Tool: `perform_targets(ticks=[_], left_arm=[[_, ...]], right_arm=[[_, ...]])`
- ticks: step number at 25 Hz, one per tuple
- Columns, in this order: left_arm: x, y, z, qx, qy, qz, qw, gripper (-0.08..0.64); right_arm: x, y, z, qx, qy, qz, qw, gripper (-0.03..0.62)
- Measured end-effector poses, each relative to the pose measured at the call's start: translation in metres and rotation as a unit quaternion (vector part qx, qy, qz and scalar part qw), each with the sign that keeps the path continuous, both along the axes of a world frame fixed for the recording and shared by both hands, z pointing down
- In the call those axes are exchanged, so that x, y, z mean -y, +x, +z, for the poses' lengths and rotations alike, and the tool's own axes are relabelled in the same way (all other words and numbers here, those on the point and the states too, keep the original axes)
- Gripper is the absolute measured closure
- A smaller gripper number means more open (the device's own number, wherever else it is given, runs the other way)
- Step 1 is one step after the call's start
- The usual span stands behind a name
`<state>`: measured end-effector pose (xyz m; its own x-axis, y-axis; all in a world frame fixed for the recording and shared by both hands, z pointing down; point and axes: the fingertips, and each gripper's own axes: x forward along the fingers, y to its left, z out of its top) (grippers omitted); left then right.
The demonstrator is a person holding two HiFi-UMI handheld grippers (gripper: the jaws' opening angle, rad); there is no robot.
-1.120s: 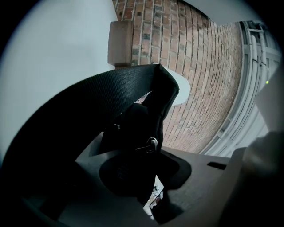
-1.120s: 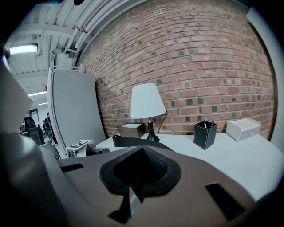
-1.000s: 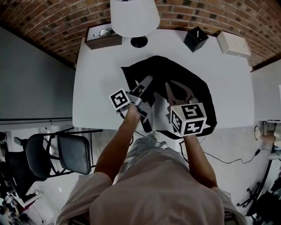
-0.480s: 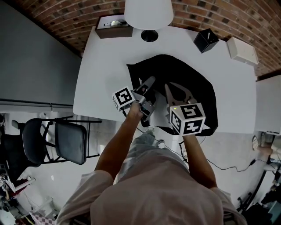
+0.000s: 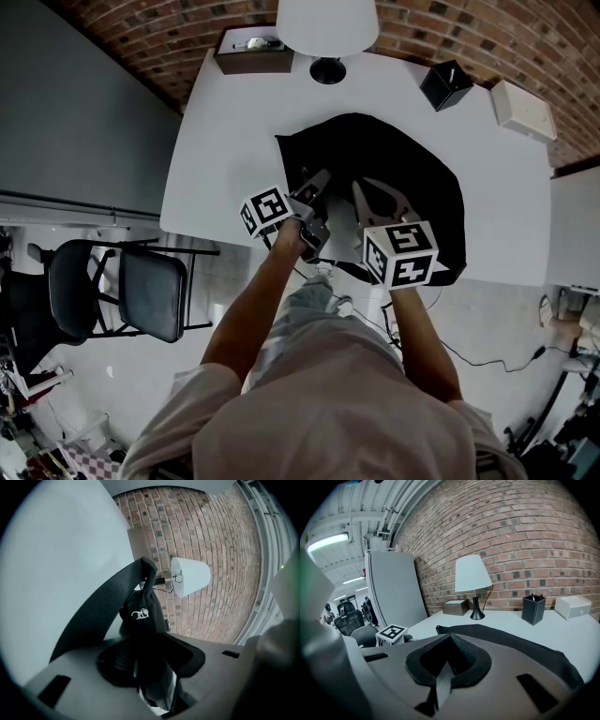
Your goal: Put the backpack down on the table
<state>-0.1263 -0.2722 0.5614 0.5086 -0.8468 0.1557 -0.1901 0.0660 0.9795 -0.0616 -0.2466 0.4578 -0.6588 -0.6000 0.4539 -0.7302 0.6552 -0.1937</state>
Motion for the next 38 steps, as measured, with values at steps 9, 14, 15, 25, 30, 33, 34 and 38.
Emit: perform_targets(ticks=[9, 14, 15, 25, 30, 33, 34, 38], left_arm=[[-0.030, -0.016, -0.001, 0.026, -0.007, -0.026, 0.9993, 0.419], [-0.047, -0.015, -0.016, 0.065, 0.005, -0.022, 0.9976, 0.419], [-0.050, -0.014, -0.020, 0.078, 0.009, -0.021, 0.9967, 0.419], [-0.079, 0.001, -0.079, 0.201, 0.070, 0.003, 0.9771, 0.445], [-0.086, 0.014, -0.112, 0.235, 0.101, -0.002, 0.9668, 0.459], [-0.092, 0.022, -0.127, 0.291, 0.118, 0.003, 0.9495, 0.479], [-0.094, 0.026, -0.132, 0.309, 0.126, 0.006, 0.9429, 0.490], [-0.101, 0.046, -0.151, 0.371, 0.155, 0.029, 0.9153, 0.518]], right_arm=[[-0.018, 0.001, -0.001, 0.007, 0.001, -0.010, 1.000, 0.591], [-0.032, -0.003, -0.008, 0.014, 0.010, -0.022, 1.000, 0.591], [-0.035, -0.003, -0.010, 0.015, 0.012, -0.025, 1.000, 0.591], [-0.064, -0.007, -0.031, 0.027, 0.031, -0.046, 0.998, 0.591], [-0.074, 0.000, -0.043, 0.033, 0.043, -0.049, 0.997, 0.591], [-0.080, 0.007, -0.051, 0.037, 0.052, -0.046, 0.997, 0.591], [-0.081, 0.010, -0.054, 0.038, 0.056, -0.044, 0.997, 0.591], [-0.088, 0.022, -0.066, 0.041, 0.068, -0.041, 0.996, 0.591]])
